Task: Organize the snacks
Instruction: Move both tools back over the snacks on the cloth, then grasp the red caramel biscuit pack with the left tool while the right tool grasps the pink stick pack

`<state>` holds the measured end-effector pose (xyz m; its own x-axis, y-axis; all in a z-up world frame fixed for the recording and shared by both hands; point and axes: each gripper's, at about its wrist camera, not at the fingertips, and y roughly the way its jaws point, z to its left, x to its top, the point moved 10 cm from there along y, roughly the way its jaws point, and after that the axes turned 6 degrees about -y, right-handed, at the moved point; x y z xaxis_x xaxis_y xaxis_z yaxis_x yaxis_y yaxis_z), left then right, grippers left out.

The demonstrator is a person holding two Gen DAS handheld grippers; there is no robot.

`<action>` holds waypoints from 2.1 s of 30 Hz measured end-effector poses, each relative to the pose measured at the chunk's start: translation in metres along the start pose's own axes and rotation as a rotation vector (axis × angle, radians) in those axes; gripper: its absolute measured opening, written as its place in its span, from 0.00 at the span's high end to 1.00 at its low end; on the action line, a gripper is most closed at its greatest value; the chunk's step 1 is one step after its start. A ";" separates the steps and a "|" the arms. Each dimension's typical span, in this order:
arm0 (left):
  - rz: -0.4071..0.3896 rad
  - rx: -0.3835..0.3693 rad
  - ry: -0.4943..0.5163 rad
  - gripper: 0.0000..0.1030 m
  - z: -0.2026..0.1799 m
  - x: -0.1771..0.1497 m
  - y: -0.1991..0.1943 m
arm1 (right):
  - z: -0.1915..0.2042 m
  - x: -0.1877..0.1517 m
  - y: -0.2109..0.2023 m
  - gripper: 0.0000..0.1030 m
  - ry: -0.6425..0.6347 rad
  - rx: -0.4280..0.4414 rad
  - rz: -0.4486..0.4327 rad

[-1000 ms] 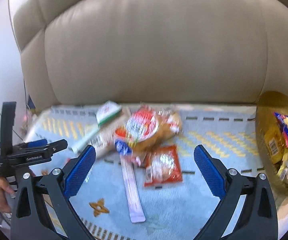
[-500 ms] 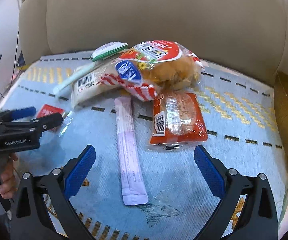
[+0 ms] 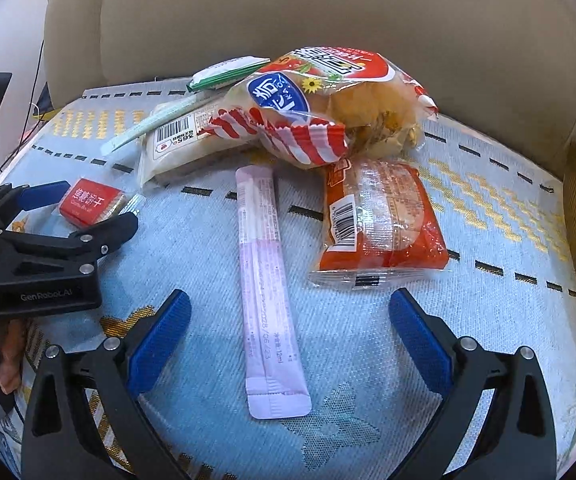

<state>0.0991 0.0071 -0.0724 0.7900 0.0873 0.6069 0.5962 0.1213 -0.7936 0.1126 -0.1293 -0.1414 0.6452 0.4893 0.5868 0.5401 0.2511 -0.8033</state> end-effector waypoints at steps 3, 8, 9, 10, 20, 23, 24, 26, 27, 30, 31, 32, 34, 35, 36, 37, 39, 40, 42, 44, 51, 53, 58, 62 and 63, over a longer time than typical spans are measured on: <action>-0.007 -0.002 -0.001 0.03 -0.001 0.000 0.000 | 0.003 -0.001 0.001 0.05 -0.002 -0.001 -0.001; -0.007 -0.004 -0.002 0.03 0.001 0.001 -0.003 | 0.002 -0.001 0.001 0.05 -0.002 0.000 -0.002; -0.007 -0.005 -0.003 0.03 0.001 0.001 -0.003 | 0.002 -0.001 0.001 0.05 -0.002 0.001 -0.002; -0.007 -0.005 -0.004 0.03 0.001 0.001 -0.003 | 0.002 -0.001 0.001 0.05 -0.002 0.001 -0.002; -0.005 -0.008 -0.006 0.03 0.003 0.001 -0.003 | 0.003 -0.002 0.001 0.05 -0.001 0.001 -0.002; -0.004 -0.008 -0.007 0.03 0.003 0.000 -0.003 | 0.002 -0.002 0.001 0.05 -0.001 0.001 -0.002; -0.004 -0.008 -0.007 0.03 0.004 0.001 -0.002 | 0.002 -0.002 0.001 0.05 -0.001 0.001 -0.002; -0.004 -0.009 -0.007 0.03 0.004 0.001 -0.003 | 0.003 -0.002 0.001 0.05 -0.001 0.000 -0.002; -0.004 -0.009 -0.007 0.03 0.003 0.001 -0.003 | 0.002 -0.002 0.001 0.05 -0.001 0.000 -0.002; -0.003 -0.009 -0.008 0.03 0.003 0.001 -0.003 | 0.002 -0.002 0.001 0.05 0.000 0.000 -0.002; -0.003 -0.009 -0.008 0.03 0.003 0.000 -0.003 | 0.002 -0.002 0.001 0.05 0.000 0.000 -0.002; -0.003 -0.009 -0.008 0.03 0.003 0.001 -0.003 | 0.002 -0.002 0.001 0.05 0.000 0.000 -0.002; -0.002 -0.009 -0.009 0.03 0.003 0.001 -0.003 | 0.002 -0.002 0.001 0.05 0.000 0.000 -0.003; -0.002 -0.010 -0.009 0.03 0.003 0.000 -0.003 | 0.002 -0.002 0.001 0.05 0.000 0.000 -0.002; -0.002 -0.010 -0.009 0.03 0.003 0.001 -0.003 | 0.003 -0.002 0.001 0.05 0.000 0.000 -0.002; -0.002 -0.010 -0.009 0.03 0.003 0.001 -0.003 | 0.002 -0.002 0.001 0.05 0.000 0.000 -0.003; -0.001 -0.010 -0.010 0.03 0.003 0.001 -0.003 | 0.003 -0.002 0.001 0.05 0.000 -0.001 -0.002; -0.001 -0.010 -0.010 0.03 0.003 0.001 -0.003 | 0.002 -0.002 0.001 0.05 0.000 -0.001 -0.002; -0.001 -0.010 -0.011 0.03 0.003 0.001 -0.003 | 0.002 -0.002 0.001 0.05 0.001 -0.001 -0.003; -0.001 -0.011 -0.011 0.03 0.003 0.000 -0.003 | 0.002 -0.002 0.001 0.05 0.001 -0.001 -0.003; 0.000 -0.011 -0.012 0.03 0.003 0.000 -0.003 | 0.002 -0.003 0.001 0.05 0.001 -0.001 -0.003; 0.001 -0.012 -0.013 0.03 0.003 0.000 -0.003 | 0.002 -0.003 0.000 0.05 0.001 -0.002 -0.003; 0.001 -0.012 -0.013 0.03 0.003 0.000 -0.003 | 0.003 -0.002 0.000 0.05 -0.003 0.008 -0.004; 0.002 -0.012 -0.014 0.03 0.003 0.000 -0.003 | 0.001 -0.002 -0.006 0.23 -0.042 0.004 -0.021; 0.002 -0.012 -0.014 0.03 0.003 0.000 -0.003 | 0.001 -0.001 -0.009 0.39 -0.056 -0.004 -0.031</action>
<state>0.0972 0.0098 -0.0701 0.7891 0.1018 0.6058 0.5964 0.1088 -0.7952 0.1067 -0.1313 -0.1350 0.5971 0.5275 0.6043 0.5611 0.2636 -0.7846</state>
